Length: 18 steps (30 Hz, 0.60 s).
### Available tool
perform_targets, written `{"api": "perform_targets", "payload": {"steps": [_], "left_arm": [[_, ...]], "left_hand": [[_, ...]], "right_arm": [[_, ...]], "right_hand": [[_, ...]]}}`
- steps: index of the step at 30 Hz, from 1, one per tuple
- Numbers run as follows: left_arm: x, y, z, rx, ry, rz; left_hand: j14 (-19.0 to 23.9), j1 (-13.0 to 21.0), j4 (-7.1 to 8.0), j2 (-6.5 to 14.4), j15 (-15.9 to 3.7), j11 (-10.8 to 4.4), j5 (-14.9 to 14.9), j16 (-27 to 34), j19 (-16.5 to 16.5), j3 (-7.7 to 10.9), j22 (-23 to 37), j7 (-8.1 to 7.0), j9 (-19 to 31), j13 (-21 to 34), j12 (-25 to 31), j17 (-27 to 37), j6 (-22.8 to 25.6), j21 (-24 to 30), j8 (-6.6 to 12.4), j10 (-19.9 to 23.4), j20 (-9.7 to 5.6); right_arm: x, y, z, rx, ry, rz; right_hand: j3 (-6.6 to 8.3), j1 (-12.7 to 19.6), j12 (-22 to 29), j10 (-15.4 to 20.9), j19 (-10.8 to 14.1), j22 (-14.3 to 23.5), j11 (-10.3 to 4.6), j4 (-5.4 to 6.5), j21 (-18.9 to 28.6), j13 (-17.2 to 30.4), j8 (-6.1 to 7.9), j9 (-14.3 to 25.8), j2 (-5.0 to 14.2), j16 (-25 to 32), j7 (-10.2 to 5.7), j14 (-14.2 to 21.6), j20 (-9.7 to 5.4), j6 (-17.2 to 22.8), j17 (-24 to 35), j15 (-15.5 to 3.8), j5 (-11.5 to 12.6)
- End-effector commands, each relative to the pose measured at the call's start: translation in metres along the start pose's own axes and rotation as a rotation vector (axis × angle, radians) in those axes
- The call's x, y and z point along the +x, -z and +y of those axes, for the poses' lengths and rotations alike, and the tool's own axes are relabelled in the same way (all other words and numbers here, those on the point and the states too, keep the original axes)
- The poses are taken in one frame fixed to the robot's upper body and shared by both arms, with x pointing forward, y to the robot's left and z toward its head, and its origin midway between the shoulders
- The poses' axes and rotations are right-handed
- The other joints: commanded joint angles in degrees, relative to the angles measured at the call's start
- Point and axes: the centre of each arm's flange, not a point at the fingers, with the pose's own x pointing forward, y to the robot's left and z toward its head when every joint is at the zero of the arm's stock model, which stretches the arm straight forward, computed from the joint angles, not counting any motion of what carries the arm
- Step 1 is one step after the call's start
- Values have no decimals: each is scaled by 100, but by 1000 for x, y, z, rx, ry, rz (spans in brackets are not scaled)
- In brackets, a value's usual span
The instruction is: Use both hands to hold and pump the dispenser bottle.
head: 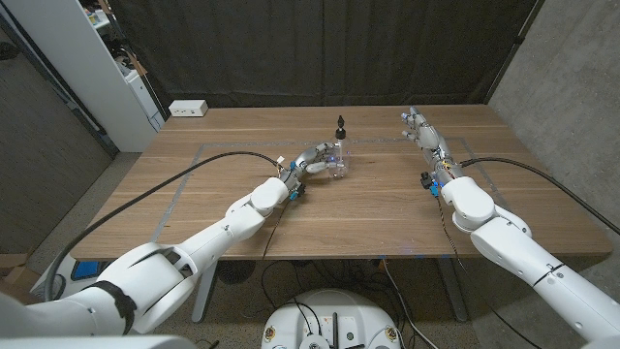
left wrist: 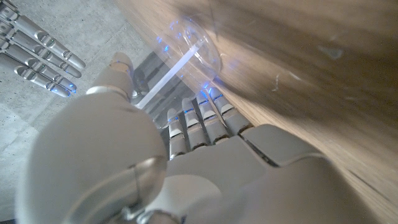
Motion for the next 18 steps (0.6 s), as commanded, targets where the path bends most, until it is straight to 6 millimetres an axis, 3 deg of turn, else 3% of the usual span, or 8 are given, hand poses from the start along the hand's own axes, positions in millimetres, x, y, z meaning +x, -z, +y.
{"api": "perform_targets", "payload": {"steps": [1,10,13,15,18], "left_arm": [[2,0,4,1,19,2],[4,-6,7,29,64,-16],[3,-7,8,43,83,-20],[1,-9,10,59,99,-18],[-1,-10,12,40,109,-11]], "left_hand": [[-183,-1,1,-84,-95,50,32,-22,-61,-50,20,40,0,-72,-15,-10,-142,-23,-128,-214,16],[-629,-212,52,-213,36,152,-11,-23,-320,-157,5,129,-4,-273,-22,-23,-437,-76,-361,-690,-21],[-853,-298,66,-233,105,207,-29,-35,-453,-185,-8,210,-2,-371,-41,-26,-566,-99,-408,-968,-164],[-917,-363,85,-233,107,132,-35,-26,-544,-202,-15,279,0,-419,-31,-27,-660,-118,-432,-1052,-256],[-1091,-475,101,-246,131,167,-49,-28,-723,-232,-25,350,2,-509,-28,-27,-867,-138,-466,-1248,-287]], "right_arm": [[5,2,1,0,-2,5],[5,4,1,2,3,5],[5,6,1,7,6,4],[5,7,0,8,8,5],[4,8,-3,7,10,8]], "right_hand": [[-8,24,37,32,42,15,-3,-16,-20,5,38,18,304,37,10,31,32,35,12,-18,46],[-6,26,35,28,40,15,-4,-22,-22,5,31,18,308,39,19,34,38,20,13,-17,45],[-5,27,31,17,38,15,-9,-24,-24,5,27,18,310,37,4,28,40,11,14,-13,44],[-5,27,29,12,34,15,-6,-26,-26,5,22,18,310,33,9,19,37,0,14,-24,44],[-4,30,30,13,17,15,-2,-31,-33,5,19,17,308,28,4,7,8,-8,14,-34,44]]}}
